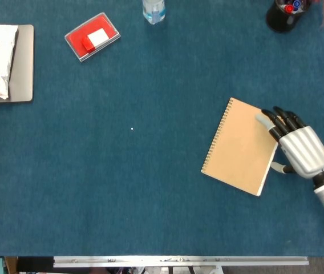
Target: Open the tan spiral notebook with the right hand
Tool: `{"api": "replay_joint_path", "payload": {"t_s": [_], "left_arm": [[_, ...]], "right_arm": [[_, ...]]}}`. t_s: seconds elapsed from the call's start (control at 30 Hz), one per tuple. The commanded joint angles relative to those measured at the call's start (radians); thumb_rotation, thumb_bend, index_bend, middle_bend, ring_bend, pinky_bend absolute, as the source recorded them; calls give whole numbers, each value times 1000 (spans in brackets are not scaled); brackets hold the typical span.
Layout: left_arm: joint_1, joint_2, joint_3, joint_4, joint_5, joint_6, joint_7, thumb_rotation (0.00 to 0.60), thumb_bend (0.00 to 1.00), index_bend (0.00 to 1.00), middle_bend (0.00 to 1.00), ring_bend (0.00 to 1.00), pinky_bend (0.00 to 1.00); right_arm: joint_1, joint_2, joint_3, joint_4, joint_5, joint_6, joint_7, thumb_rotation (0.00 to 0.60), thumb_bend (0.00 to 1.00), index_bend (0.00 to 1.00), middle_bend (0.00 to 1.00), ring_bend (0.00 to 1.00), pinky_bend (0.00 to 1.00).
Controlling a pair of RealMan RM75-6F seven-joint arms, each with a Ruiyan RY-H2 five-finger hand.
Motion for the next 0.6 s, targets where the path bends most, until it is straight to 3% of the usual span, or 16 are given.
{"api": "replay_joint_path", "payload": {"t_s": [0.03, 0.2, 0.6], "left_arm": [[0, 0, 0, 0, 0, 0, 0, 600, 280, 457, 395, 311, 501], [0, 0, 0, 0, 1, 0, 2, 600, 280, 457, 395, 311, 501], [2, 1, 0, -2, 1, 2, 2, 600, 280, 457, 395, 311, 501]], "right_arm": [[1, -6, 1, 10, -6, 14, 13, 600, 0, 103, 103, 42, 156], [3, -17, 0, 34, -16, 36, 42, 600, 14, 103, 120, 42, 156], [6, -44, 6, 74, -23, 73, 91, 600, 169, 103, 152, 46, 156]]}}
